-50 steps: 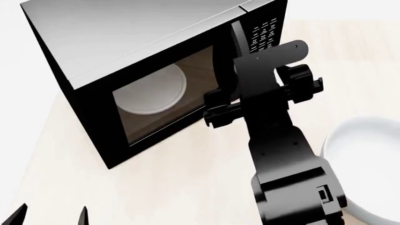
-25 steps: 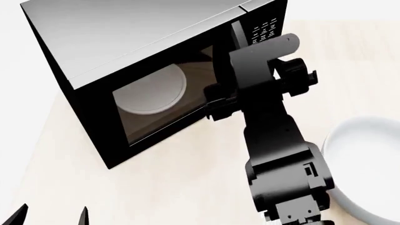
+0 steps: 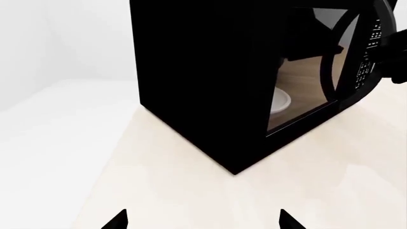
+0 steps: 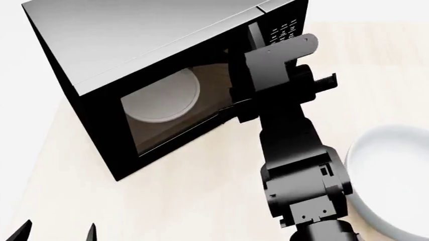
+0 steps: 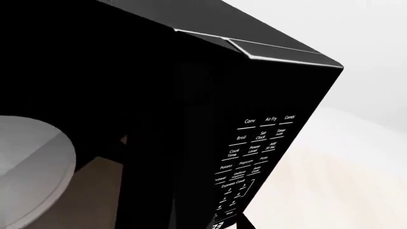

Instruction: Open the microwave.

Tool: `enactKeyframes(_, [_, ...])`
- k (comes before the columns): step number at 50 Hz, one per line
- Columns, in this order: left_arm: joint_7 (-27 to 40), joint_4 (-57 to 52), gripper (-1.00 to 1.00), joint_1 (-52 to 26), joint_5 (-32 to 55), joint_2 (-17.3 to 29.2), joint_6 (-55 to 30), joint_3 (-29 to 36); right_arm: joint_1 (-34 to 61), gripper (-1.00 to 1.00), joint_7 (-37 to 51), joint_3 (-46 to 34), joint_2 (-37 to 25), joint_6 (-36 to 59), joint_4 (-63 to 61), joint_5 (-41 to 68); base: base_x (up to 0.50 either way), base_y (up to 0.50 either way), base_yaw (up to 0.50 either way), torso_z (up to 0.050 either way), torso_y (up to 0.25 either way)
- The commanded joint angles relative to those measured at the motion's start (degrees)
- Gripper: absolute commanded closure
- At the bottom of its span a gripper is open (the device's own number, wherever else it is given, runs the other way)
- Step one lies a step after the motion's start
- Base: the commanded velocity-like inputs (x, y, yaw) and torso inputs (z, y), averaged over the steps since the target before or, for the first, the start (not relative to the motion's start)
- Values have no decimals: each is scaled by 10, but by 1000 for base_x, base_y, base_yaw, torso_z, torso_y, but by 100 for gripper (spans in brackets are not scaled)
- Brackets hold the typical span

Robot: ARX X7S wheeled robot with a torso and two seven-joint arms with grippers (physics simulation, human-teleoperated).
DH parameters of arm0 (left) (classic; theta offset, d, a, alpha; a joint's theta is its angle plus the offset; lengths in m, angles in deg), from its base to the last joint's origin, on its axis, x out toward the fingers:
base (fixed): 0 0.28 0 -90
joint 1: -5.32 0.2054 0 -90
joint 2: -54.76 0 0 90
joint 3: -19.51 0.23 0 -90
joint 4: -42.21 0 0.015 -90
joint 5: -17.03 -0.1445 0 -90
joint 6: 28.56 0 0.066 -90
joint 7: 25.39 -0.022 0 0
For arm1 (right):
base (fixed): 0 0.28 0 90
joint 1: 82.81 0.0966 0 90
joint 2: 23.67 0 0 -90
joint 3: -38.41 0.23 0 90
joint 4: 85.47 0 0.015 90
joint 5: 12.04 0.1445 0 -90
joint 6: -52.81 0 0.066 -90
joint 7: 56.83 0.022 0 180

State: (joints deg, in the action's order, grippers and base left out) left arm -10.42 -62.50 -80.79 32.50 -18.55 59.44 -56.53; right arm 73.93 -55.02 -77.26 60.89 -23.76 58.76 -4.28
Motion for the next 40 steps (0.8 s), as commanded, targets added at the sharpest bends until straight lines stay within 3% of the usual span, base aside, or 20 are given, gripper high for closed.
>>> enactKeyframes(1, [3,-1,-100,1,0,2,1,3,-14,100,5,0,-9,11,-31,1,0,0,0,0,0])
enactKeyframes(14, [7,-4,-100,3,-3,4,2,7,-82,100,12,5,-52,94,-207,20,0,0,0,0,0])
enactKeyframes(40, [10,9,-100,-8,-2,4,6,13,-192,100,42,6,-100,162,-380,35,0,0,0,0,0])
